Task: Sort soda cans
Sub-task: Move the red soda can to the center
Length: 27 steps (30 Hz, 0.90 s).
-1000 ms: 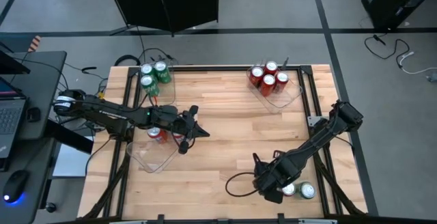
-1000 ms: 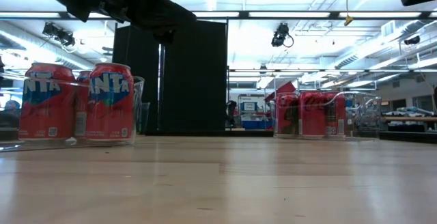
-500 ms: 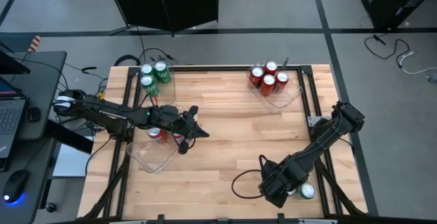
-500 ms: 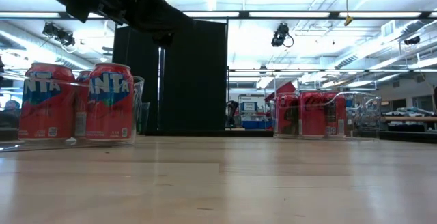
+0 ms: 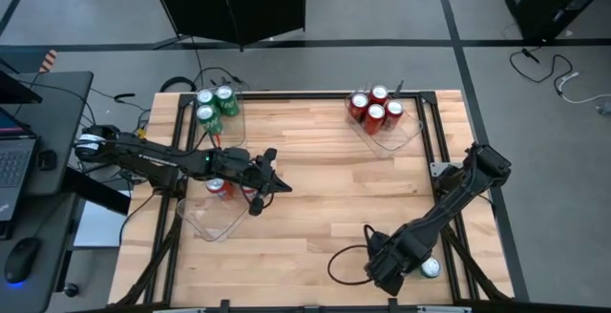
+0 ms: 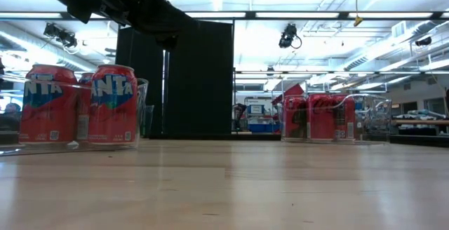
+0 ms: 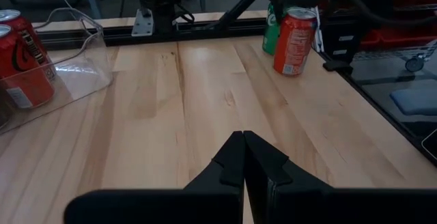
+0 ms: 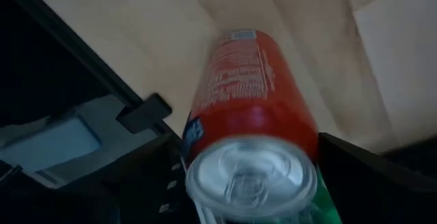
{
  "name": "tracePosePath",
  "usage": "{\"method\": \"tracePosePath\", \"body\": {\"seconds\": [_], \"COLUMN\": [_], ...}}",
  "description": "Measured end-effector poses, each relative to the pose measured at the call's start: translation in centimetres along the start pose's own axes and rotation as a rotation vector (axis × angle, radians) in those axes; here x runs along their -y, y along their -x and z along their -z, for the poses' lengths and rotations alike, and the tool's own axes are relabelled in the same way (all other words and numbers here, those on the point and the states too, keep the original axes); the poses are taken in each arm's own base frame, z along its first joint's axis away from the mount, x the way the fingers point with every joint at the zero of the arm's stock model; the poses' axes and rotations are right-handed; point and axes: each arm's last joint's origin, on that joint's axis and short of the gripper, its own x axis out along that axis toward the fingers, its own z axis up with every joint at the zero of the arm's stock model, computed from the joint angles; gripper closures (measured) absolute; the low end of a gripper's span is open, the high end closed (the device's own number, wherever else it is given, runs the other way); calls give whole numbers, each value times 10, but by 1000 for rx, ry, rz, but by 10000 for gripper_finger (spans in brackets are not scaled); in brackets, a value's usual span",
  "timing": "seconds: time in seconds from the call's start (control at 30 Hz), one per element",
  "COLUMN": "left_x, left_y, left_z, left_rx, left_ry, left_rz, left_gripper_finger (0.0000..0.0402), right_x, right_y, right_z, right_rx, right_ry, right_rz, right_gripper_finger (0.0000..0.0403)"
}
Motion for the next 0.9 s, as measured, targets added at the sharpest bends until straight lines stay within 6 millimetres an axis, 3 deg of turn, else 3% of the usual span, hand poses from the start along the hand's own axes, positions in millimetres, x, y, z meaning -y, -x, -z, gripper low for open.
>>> {"method": "tracePosePath", "body": {"seconds": [0.23, 0.4, 0.7, 0.9], "left_x": [0, 0, 4, 6], "left_y": [0, 2, 37, 61], "left_z": [0, -1, -8, -14], "left_rx": [0, 1, -66, -57], "left_ry": [19, 52, 30, 26], "left_rz": [0, 0, -25, -54], "left_gripper_finger": [394, 394, 394, 394], "right_x": [4, 7, 33, 56], "right_y": [-7, -3, 16, 39], "right_z": [0, -13, -72, -117], "right_rx": [-53, -47, -9, 126], "right_ry": [54, 107, 216, 253], "right_rz": [5, -2, -30, -19], "right_gripper_finger": [122, 123, 123, 123]}}
